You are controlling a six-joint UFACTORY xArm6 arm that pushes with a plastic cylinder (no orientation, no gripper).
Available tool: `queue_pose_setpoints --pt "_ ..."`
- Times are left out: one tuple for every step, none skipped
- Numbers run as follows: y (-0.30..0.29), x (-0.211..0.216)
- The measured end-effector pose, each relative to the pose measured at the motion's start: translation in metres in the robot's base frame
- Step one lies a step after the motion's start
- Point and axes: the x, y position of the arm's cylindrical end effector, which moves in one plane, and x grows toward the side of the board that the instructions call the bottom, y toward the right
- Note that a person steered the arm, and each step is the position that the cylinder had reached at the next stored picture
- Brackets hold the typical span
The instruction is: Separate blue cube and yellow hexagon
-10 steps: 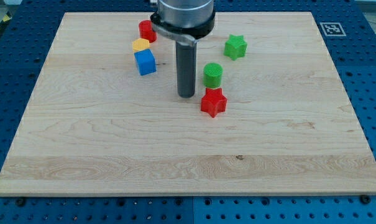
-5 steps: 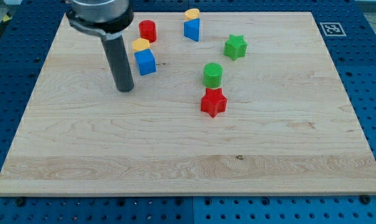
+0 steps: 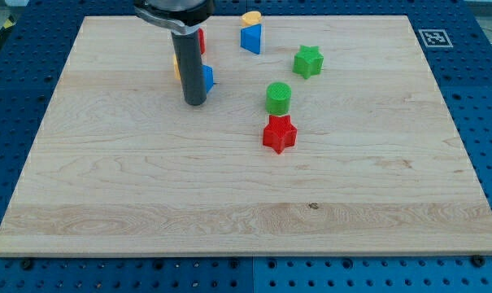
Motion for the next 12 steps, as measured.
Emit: queue_pose_setpoints --pt "-0.018 0.0" --pt "-0.031 -0.011" --pt "-0.017 -0.018" --pt "-0.013 -0.02" --pt "-0.013 -0.028" --pt "-0.013 -0.038" --pt "-0.012 -0.041" --pt "-0.005 -0.044" --pt "0.003 -0.033" --pt "0.004 -0.032" --pt "0.004 -0.051" --pt "0.008 -0.068"
